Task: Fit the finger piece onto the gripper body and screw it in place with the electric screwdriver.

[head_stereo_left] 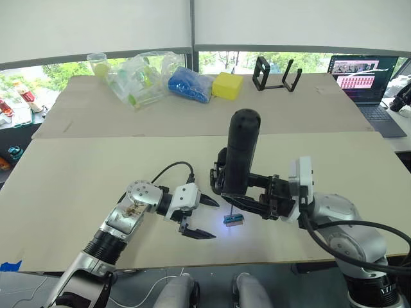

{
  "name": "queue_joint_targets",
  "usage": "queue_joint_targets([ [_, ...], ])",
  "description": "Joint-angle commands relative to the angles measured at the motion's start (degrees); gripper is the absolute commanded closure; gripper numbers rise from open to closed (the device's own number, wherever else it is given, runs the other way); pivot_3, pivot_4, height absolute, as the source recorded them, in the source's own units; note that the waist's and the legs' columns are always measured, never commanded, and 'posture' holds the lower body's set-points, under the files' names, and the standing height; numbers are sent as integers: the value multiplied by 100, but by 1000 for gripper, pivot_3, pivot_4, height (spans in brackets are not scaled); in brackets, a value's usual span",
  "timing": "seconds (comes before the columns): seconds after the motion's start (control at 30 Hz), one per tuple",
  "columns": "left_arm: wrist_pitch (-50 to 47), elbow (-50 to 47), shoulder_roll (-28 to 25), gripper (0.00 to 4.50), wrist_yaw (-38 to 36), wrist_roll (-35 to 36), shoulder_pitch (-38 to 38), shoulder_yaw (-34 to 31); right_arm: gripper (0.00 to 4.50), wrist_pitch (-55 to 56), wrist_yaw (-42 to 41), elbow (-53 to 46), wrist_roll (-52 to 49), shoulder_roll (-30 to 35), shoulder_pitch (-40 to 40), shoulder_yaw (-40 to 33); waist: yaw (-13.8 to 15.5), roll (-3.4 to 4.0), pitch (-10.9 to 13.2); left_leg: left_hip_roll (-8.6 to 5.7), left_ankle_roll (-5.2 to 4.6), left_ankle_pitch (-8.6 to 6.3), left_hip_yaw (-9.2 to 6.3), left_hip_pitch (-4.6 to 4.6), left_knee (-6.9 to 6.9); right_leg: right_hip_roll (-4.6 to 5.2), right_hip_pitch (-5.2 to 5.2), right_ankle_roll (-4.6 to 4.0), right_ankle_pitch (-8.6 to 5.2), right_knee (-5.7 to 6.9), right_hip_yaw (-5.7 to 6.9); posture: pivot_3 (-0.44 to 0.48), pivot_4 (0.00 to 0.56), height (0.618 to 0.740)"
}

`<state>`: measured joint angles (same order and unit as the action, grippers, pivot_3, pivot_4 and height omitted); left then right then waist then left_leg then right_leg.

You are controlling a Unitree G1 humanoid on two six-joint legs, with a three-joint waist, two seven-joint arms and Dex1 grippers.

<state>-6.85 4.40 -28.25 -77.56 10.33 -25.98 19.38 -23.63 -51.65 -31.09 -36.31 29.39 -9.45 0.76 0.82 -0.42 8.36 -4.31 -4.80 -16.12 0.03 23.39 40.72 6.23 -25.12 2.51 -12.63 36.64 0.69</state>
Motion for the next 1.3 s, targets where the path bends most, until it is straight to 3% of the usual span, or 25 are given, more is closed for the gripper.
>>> queue_joint_targets([
  [0.03, 129, 18, 71, 0, 55, 6, -43, 30, 2587, 381, 15, -192, 68, -63, -41, -57, 3, 0, 0, 0, 0, 0, 0, 0, 1, 0, 1, 0, 0, -1, 0, 0, 150, 740],
  [1.3, 199, 220, 282, 0, 180, 16, -179, 54, 2587, 498, 48, -31, 162, 102, 6, -181, 0, 0, 0, 0, 0, 0, 0, -2, 2, -1, 2, 0, 0, 1, -1, 0, 150, 740],
])
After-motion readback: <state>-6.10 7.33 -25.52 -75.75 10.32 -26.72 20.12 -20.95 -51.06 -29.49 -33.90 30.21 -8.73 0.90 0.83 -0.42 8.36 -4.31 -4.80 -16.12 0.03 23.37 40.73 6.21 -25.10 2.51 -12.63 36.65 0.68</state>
